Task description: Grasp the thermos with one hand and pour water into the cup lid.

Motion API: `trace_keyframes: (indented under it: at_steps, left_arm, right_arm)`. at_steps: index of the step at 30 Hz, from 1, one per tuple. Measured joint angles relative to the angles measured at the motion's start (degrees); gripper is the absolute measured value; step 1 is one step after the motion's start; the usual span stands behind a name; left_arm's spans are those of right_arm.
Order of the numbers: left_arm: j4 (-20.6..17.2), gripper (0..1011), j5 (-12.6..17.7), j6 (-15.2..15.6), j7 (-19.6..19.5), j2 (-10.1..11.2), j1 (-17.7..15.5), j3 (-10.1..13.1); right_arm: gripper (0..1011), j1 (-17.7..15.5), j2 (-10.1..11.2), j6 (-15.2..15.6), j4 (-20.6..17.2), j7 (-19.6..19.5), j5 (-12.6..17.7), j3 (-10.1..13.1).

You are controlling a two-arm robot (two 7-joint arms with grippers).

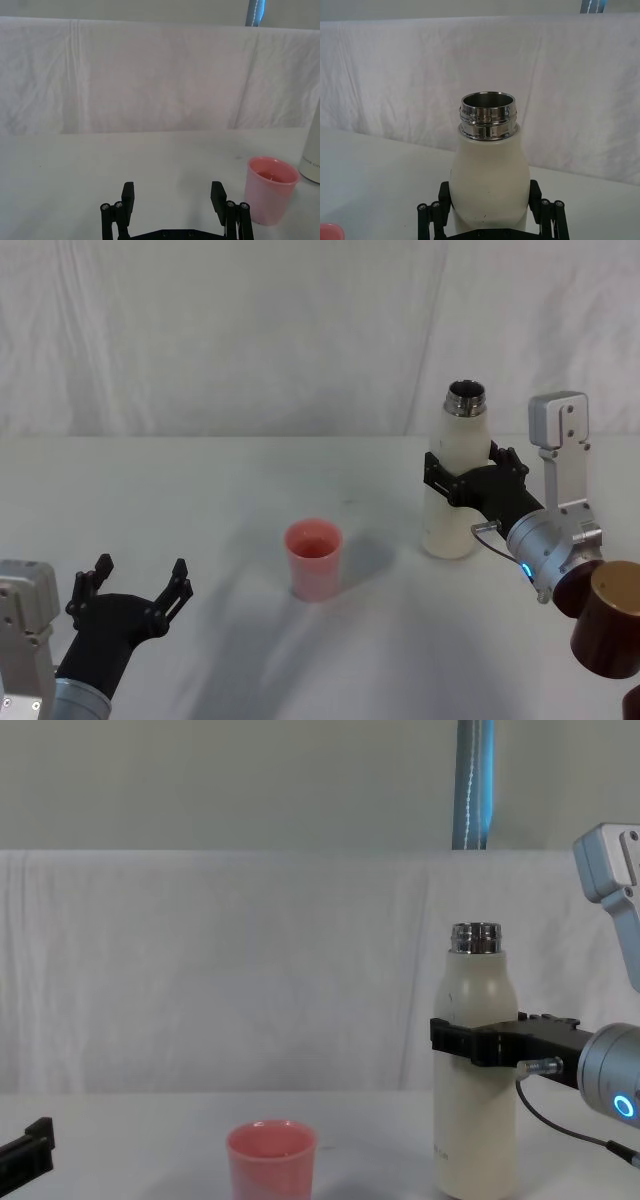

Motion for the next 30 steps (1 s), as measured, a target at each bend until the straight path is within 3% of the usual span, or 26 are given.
trace_keyframes:
  at_steps: [30]
  left_arm:
    - [0.00, 1001, 0.00, 0.00, 0.00, 0.00, 0.00, 0.00]
  right_arm:
    - [950, -0.35, -0.36, 0.30, 0.21, -0.01, -0.58, 0.04]
